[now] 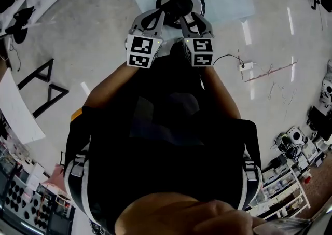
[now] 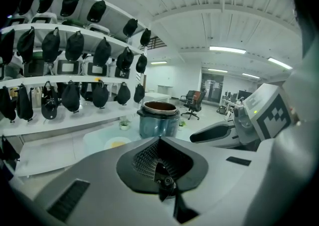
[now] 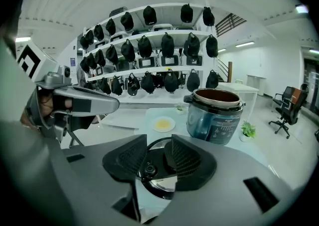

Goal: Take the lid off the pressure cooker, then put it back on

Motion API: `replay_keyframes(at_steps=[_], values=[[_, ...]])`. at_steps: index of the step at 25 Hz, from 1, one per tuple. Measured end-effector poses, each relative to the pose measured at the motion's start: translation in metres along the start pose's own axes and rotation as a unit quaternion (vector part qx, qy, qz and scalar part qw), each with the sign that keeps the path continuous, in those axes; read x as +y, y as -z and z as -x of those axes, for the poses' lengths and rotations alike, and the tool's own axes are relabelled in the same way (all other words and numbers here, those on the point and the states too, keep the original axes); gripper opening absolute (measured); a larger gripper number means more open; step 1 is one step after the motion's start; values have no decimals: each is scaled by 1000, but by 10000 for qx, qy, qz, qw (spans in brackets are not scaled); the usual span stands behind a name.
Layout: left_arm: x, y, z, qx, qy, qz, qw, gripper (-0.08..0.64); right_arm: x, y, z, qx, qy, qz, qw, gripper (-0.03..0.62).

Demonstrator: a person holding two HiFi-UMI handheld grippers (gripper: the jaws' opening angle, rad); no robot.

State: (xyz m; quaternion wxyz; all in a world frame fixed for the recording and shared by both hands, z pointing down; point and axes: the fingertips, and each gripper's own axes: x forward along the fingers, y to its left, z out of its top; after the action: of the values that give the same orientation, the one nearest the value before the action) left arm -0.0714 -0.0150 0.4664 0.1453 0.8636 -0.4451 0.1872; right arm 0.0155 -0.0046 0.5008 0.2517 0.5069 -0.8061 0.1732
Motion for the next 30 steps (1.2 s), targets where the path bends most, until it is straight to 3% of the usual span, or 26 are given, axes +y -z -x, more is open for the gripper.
replay_keyframes(at_steps=[12,19,30], values=[[28,27,-48,588,-610,380,9957,8,-31,23,-86,472,-514,282,9972,281],[43,49,-69,759,-796,512,9926,8,-33,42,-119,649,-727,599,9934,299],[57,74,-87,951,-920,732,9885,8,-27,64,-151,769,-1015,597,9901,308]])
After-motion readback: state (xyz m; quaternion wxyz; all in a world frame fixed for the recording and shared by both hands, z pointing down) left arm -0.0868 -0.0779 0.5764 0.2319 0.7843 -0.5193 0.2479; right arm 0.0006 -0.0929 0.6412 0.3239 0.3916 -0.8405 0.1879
